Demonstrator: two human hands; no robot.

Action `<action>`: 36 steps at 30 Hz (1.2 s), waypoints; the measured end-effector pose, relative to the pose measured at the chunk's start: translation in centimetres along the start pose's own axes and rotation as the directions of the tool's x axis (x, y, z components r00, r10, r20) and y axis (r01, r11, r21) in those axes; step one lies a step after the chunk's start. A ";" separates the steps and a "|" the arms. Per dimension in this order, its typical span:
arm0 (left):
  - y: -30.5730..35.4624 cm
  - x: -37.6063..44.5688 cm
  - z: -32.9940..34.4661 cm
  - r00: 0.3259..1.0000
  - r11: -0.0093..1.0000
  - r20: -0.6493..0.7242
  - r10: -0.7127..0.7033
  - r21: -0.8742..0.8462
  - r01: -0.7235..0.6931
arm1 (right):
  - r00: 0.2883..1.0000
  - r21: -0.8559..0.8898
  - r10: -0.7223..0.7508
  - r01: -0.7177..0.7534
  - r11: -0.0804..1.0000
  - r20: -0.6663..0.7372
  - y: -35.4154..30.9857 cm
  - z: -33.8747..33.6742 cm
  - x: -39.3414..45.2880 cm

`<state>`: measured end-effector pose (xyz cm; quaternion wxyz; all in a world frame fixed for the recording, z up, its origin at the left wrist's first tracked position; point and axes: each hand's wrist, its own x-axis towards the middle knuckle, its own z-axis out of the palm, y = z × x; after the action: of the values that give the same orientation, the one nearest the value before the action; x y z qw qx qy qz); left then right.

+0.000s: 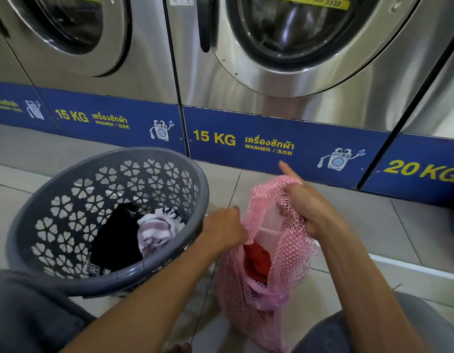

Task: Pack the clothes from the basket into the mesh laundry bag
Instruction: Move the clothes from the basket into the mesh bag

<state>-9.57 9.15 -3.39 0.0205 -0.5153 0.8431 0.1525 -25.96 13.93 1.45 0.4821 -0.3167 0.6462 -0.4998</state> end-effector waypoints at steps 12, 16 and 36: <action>-5.8 0.2 -12.0 0.986 0.930 0.068 0.154 -0.346 -0.122 | 0.987 0.246 0.149 -0.129 0.961 -0.064 0.6 0.8 0.6; -11.2 3.6 -10.9 0.979 0.916 -0.167 -0.113 -0.398 0.038 | 0.992 0.225 0.123 -0.128 0.966 0.035 1.4 3.4 0.8; -14.4 2.7 -11.6 0.985 0.511 0.061 -0.161 -0.849 0.136 | 0.962 0.124 0.130 -0.163 0.979 0.240 0.3 7.4 -0.8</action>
<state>3.21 -2.47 3.74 -0.2311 -0.5318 0.6146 0.5348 -18.77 12.19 1.15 0.6106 -0.2887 0.5703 -0.4675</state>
